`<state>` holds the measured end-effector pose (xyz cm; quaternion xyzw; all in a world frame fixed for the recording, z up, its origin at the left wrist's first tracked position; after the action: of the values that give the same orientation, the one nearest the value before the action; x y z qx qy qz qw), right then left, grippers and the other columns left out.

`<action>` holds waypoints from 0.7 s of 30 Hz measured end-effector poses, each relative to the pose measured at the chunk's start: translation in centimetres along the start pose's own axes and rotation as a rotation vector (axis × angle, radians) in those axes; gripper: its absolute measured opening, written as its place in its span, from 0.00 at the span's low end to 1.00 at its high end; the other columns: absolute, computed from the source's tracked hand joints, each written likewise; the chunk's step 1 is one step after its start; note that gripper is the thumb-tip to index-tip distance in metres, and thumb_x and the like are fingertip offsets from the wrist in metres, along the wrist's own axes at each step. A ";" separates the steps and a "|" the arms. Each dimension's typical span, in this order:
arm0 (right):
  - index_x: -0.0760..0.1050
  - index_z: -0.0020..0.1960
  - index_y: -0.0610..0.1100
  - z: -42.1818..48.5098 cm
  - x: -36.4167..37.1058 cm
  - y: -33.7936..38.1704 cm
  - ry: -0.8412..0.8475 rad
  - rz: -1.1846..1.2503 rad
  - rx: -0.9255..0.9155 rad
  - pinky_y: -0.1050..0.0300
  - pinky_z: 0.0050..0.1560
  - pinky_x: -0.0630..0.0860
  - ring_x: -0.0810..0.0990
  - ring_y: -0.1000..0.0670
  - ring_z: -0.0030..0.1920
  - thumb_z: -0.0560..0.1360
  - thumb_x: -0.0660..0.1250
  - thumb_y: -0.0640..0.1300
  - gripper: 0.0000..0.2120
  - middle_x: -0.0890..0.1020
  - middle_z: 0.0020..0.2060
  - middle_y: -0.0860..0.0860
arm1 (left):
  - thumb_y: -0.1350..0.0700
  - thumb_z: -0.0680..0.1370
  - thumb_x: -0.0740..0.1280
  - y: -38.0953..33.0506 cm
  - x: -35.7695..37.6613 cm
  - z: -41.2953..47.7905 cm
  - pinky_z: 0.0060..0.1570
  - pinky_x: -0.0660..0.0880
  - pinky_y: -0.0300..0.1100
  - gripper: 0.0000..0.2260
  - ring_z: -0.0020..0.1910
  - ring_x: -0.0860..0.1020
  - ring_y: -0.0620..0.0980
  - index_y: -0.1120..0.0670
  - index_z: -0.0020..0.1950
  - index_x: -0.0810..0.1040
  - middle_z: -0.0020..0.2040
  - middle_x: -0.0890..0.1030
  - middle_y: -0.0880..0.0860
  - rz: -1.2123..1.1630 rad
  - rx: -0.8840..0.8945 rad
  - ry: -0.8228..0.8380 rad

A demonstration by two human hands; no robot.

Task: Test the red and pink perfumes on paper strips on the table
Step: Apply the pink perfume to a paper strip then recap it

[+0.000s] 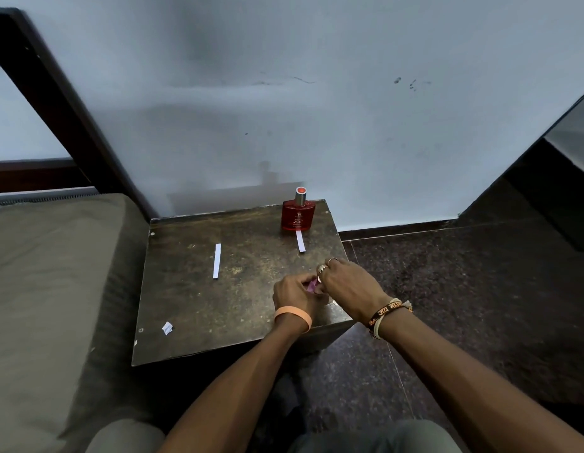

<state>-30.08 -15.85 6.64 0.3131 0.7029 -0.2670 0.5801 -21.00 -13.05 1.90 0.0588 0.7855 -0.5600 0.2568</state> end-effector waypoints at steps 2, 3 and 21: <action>0.73 0.60 0.43 0.2 0.3 -0.2 -0.009 -0.064 -0.017 0.53 0.55 0.73 0.76 0.45 0.56 0.84 0.55 0.46 0.11 0.77 0.56 0.45 | 0.60 0.66 0.75 0.1 -0.1 0.0 0.44 0.79 0.40 0.10 0.38 0.81 0.45 0.54 0.47 0.85 0.42 0.86 0.54 -0.042 -0.011 -0.006; 0.72 0.60 0.42 0.3 0.5 -0.2 0.000 -0.098 -0.021 0.52 0.55 0.72 0.76 0.45 0.57 0.84 0.54 0.49 0.14 0.77 0.57 0.45 | 0.60 0.66 0.75 0.2 -0.1 0.0 0.45 0.78 0.38 0.11 0.38 0.81 0.45 0.54 0.48 0.85 0.43 0.86 0.54 -0.059 -0.017 -0.005; 0.71 0.63 0.43 0.7 0.6 -0.3 0.056 -0.065 0.165 0.51 0.46 0.76 0.79 0.43 0.56 0.83 0.52 0.56 0.20 0.79 0.57 0.45 | 0.59 0.69 0.75 1.3 0.2 0.5 0.48 0.80 0.40 0.10 0.41 0.83 0.47 0.54 0.49 0.85 0.43 0.86 0.53 -0.112 -0.088 -0.009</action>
<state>-29.91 -16.53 5.96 0.3441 0.7042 -0.3339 0.5237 -20.53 -13.04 0.61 0.0011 0.8103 -0.5386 0.2309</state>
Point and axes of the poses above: each hand's wrist, its own z-axis towards the middle knuckle, its own x-axis out of the palm, y = z × x, the point moved 5 cm from there along z, towards the middle knuckle
